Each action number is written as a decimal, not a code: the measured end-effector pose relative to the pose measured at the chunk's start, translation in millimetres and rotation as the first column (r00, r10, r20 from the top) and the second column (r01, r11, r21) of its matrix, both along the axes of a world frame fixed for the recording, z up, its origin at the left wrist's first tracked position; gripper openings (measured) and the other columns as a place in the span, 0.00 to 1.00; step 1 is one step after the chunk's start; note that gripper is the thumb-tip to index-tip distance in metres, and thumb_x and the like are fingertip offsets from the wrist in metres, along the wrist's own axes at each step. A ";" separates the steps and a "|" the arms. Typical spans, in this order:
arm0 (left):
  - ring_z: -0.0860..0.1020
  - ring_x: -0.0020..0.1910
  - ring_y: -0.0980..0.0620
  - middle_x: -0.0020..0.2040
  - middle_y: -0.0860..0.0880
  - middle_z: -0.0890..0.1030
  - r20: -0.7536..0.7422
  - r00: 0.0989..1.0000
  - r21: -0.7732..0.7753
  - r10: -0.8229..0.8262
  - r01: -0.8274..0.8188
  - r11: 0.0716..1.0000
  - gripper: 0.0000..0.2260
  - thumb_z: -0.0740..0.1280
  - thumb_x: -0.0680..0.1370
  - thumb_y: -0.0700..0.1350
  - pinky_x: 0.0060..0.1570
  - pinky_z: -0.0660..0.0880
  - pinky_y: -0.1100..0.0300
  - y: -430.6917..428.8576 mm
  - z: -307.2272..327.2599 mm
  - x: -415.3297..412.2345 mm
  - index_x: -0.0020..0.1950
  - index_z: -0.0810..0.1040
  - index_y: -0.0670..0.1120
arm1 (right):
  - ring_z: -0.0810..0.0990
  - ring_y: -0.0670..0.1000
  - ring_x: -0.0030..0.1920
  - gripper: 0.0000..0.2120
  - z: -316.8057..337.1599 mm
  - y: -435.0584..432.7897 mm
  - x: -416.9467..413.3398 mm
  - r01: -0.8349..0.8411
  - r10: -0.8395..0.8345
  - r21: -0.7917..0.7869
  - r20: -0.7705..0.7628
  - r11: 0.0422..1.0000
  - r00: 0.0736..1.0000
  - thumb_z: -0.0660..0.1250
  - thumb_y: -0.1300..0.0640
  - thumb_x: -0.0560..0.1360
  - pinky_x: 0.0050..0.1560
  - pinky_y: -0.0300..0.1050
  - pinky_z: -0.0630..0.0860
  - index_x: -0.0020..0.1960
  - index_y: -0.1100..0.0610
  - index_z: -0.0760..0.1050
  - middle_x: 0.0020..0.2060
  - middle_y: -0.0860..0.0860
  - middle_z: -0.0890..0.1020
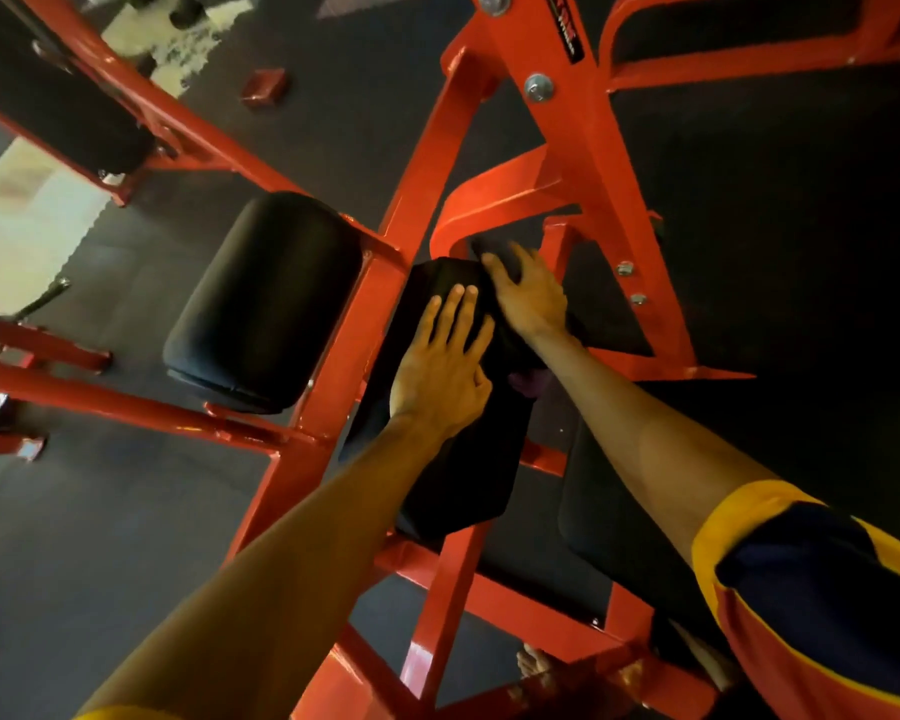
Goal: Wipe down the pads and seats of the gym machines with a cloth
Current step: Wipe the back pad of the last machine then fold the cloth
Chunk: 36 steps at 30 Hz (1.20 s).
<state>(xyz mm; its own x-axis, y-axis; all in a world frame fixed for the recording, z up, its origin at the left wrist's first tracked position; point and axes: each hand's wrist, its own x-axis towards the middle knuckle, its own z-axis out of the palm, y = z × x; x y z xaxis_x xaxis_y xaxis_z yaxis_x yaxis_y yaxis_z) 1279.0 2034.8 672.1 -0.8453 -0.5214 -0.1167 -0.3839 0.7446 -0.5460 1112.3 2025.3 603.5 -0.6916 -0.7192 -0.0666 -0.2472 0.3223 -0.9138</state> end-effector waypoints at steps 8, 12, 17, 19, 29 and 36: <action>0.56 0.80 0.41 0.81 0.40 0.56 -0.240 0.959 -0.009 0.152 -0.159 0.987 0.30 0.58 0.80 0.52 0.78 0.57 0.44 3.0 -2.1 7.5 0.81 0.59 0.45 | 0.78 0.62 0.61 0.33 -11.4 -15.5 -10.8 -0.106 0.085 -0.213 -0.109 0.971 0.990 0.56 0.30 0.75 0.62 0.59 0.73 0.63 0.54 0.79 0.57 0.56 0.81; 0.68 0.75 0.41 0.78 0.38 0.65 -0.380 0.871 0.031 0.312 -0.325 0.945 0.27 0.57 0.83 0.53 0.71 0.70 0.46 27.9 -3.0 33.8 0.81 0.60 0.46 | 0.74 0.60 0.68 0.29 12.4 -4.5 27.1 -0.112 0.078 -0.097 -0.297 0.989 0.952 0.55 0.33 0.77 0.68 0.60 0.69 0.67 0.50 0.78 0.64 0.54 0.80; 0.73 0.72 0.44 0.75 0.42 0.70 -0.492 0.719 0.115 0.490 -0.505 0.855 0.26 0.54 0.85 0.56 0.70 0.72 0.48 43.9 -4.2 51.5 0.80 0.62 0.46 | 0.64 0.61 0.77 0.22 6.0 19.3 43.2 -0.488 0.174 -0.265 -0.710 0.831 0.682 0.65 0.41 0.80 0.75 0.63 0.61 0.71 0.47 0.77 0.73 0.52 0.74; 0.73 0.72 0.45 0.74 0.42 0.72 -0.504 0.684 0.138 0.527 -0.539 0.831 0.25 0.54 0.85 0.56 0.70 0.71 0.48 50.3 -4.3 57.0 0.78 0.65 0.44 | 0.63 0.61 0.78 0.24 6.8 14.9 23.4 -0.602 0.248 -0.213 -0.769 0.769 0.589 0.65 0.38 0.80 0.76 0.62 0.61 0.71 0.47 0.77 0.73 0.52 0.73; 0.75 0.70 0.43 0.69 0.41 0.77 -0.718 0.372 0.400 0.588 -0.471 0.786 0.20 0.56 0.85 0.49 0.71 0.70 0.48 81.1 -3.1 80.4 0.72 0.74 0.40 | 0.71 0.54 0.72 0.19 39.5 32.7 66.7 -0.718 0.332 -0.110 -0.832 0.687 0.446 0.64 0.38 0.78 0.77 0.65 0.54 0.61 0.49 0.81 0.61 0.47 0.81; 0.67 0.76 0.43 0.75 0.41 0.71 -0.744 0.234 0.503 0.626 -0.420 0.755 0.22 0.56 0.85 0.51 0.72 0.68 0.48 107.1 -14.6 97.7 0.76 0.69 0.40 | 0.69 0.58 0.73 0.24 55.2 25.1 70.7 -0.530 0.363 0.027 -0.758 0.848 0.542 0.58 0.33 0.79 0.72 0.65 0.60 0.58 0.49 0.82 0.64 0.51 0.79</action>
<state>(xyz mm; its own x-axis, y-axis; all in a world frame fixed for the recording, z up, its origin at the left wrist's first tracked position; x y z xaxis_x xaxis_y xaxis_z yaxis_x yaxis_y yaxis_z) 1376.7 2142.0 657.4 -0.0811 -0.9456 0.3152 -0.8811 0.2158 0.4208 1183.0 2050.4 658.7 -0.0372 -0.8864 0.4615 -0.9012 -0.1698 -0.3988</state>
